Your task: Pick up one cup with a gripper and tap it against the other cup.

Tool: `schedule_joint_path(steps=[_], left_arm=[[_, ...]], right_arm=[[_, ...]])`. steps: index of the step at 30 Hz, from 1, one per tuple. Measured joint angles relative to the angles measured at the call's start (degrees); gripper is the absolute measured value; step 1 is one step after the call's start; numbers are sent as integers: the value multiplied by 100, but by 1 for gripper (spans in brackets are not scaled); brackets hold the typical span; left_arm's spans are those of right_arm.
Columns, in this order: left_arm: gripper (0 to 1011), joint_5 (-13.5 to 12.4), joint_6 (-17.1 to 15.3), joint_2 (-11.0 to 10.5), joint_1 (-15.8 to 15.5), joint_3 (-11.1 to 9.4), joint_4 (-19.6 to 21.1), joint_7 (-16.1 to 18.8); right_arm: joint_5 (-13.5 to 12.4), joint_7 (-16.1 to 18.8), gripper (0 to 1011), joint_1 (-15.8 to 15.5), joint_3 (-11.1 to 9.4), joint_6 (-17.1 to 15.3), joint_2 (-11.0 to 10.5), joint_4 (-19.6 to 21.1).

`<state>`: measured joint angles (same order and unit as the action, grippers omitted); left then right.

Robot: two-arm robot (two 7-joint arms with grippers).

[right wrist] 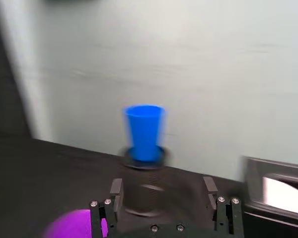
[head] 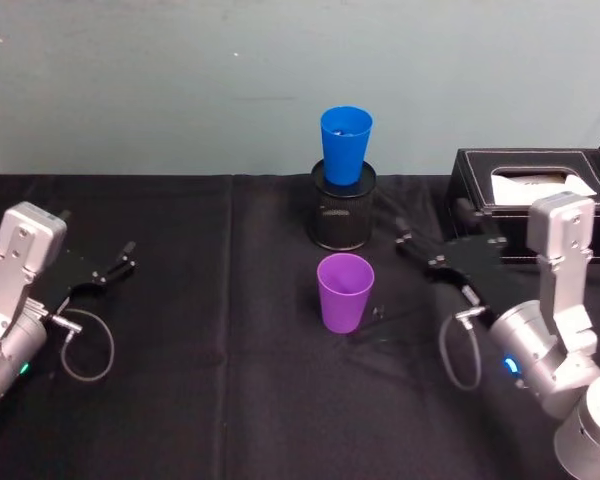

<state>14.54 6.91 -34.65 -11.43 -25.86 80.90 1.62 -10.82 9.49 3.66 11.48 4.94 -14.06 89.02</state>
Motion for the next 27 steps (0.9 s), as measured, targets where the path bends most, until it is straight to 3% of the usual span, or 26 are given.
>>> schedule_joint_path(steps=[3, 7, 10, 27], left_arm=[[1000, 0, 0, 0, 0, 0, 0, 0], [1000, 0, 0, 0, 0, 0, 0, 0], [1000, 0, 0, 0, 0, 0, 0, 0], [1000, 0, 0, 0, 0, 0, 0, 0]], right_arm=[[393, -517, 1000, -11, -115, -155, 89, -80], [789, -846, 1000, 42, -125, -198, 164, -297], [946, -933, 1000, 80, -99, -159, 206, -421], [848, -857, 1000, 66, -94, -158, 178, -356]])
